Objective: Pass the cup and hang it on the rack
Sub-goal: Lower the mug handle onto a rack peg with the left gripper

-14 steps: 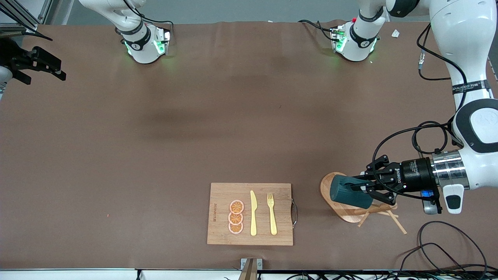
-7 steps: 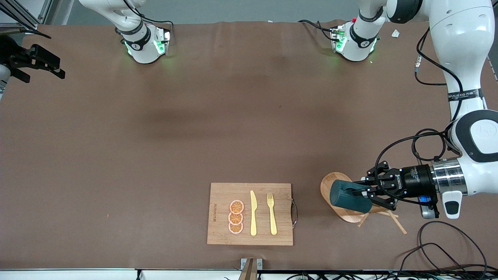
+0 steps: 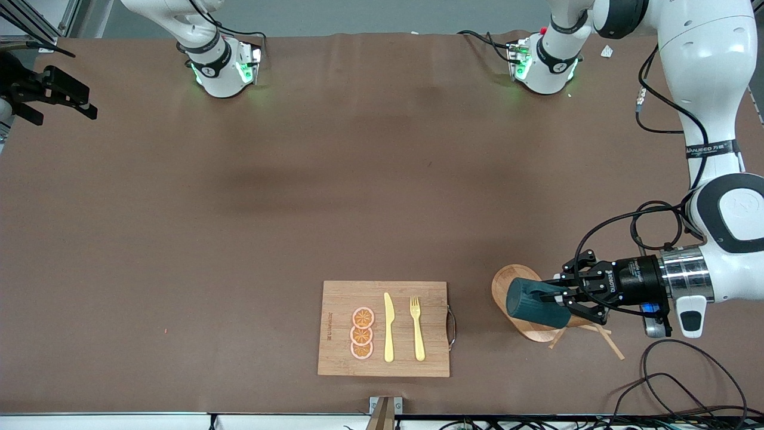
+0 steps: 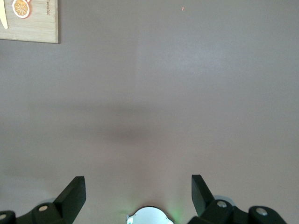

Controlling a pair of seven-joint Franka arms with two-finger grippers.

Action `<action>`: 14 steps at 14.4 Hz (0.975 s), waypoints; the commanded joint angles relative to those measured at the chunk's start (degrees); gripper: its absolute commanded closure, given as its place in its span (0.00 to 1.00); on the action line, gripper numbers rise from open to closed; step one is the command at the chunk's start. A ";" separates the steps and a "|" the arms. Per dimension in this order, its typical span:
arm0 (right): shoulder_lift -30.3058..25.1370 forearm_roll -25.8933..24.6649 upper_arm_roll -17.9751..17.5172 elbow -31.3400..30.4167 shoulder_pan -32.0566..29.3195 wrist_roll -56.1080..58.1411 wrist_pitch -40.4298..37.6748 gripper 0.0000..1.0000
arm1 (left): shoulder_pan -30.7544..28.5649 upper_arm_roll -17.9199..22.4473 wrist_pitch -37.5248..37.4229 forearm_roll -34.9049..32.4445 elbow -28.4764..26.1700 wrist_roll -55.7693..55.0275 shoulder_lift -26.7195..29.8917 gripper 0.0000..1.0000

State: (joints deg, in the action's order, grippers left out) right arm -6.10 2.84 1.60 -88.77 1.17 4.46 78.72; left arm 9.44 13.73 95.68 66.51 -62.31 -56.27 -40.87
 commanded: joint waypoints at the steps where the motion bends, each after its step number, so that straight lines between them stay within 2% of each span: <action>1: -0.14 0.50 0.16 0.18 0.41 -0.85 -0.76 0.00 | -0.30 -0.46 -0.15 0.99 -0.18 0.81 0.09 1.00; 14: -0.14 0.68 0.34 0.27 0.32 -0.77 -1.47 0.00 | -2.23 -0.55 -0.06 1.16 -0.54 4.85 -2.55 1.00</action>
State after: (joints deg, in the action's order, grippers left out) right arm -6.10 2.84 1.71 -88.77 1.17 4.42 77.47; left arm 7.28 13.29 95.69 66.51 -63.14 -53.33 -42.49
